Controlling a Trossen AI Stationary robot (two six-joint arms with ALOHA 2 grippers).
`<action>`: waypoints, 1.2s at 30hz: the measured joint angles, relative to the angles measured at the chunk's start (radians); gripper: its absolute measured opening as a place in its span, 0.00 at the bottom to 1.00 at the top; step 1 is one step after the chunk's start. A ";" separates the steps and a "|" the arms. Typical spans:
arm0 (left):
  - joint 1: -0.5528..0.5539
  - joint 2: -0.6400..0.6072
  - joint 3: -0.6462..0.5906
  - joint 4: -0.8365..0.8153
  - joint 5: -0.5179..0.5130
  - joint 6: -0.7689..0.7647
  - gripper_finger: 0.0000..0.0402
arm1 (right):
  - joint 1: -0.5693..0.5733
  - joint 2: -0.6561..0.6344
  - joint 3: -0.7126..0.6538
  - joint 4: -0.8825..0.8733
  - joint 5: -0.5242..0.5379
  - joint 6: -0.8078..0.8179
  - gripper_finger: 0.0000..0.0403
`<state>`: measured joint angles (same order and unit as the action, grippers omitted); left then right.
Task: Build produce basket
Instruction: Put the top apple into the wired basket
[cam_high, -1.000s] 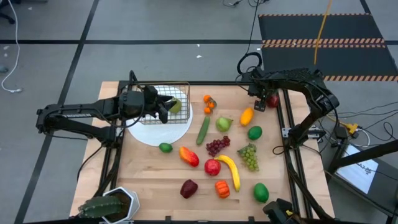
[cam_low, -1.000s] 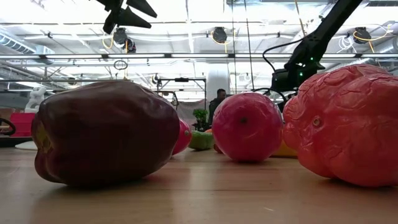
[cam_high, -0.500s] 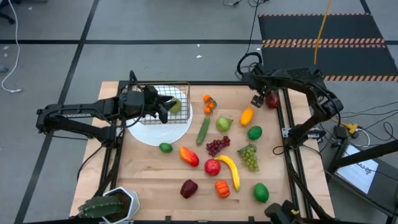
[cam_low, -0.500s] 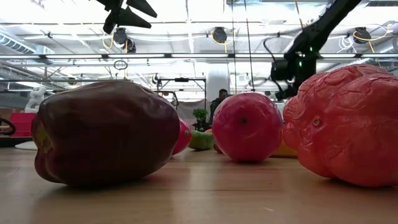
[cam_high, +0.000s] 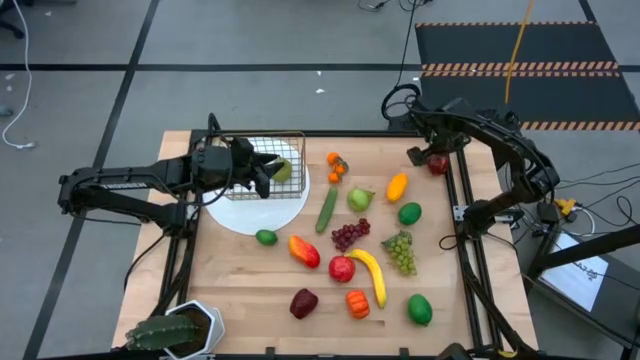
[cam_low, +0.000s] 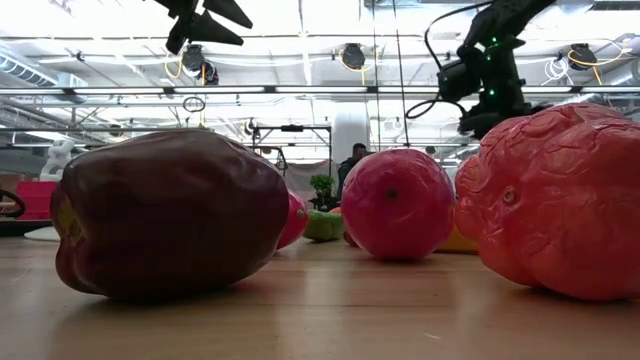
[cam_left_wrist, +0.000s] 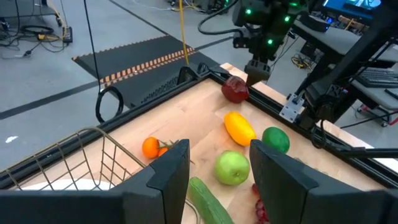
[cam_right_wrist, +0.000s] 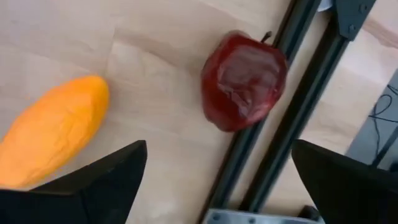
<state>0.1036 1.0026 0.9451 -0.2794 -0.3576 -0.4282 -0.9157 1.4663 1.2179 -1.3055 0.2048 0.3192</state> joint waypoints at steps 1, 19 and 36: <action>0.000 0.000 0.000 0.000 0.000 0.000 0.42 | 0.000 -0.001 -0.010 0.007 -0.009 0.011 0.99; -0.001 0.000 0.000 0.000 0.004 0.026 0.42 | -0.041 0.036 -0.244 0.337 0.029 0.118 0.99; -0.001 -0.014 -0.001 0.069 0.043 0.015 0.42 | -0.059 0.137 -0.292 0.557 0.002 0.064 0.97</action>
<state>0.1028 0.9890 0.9443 -0.2104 -0.3141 -0.4130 -0.9749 1.6031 0.9264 -0.7482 0.2065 0.3827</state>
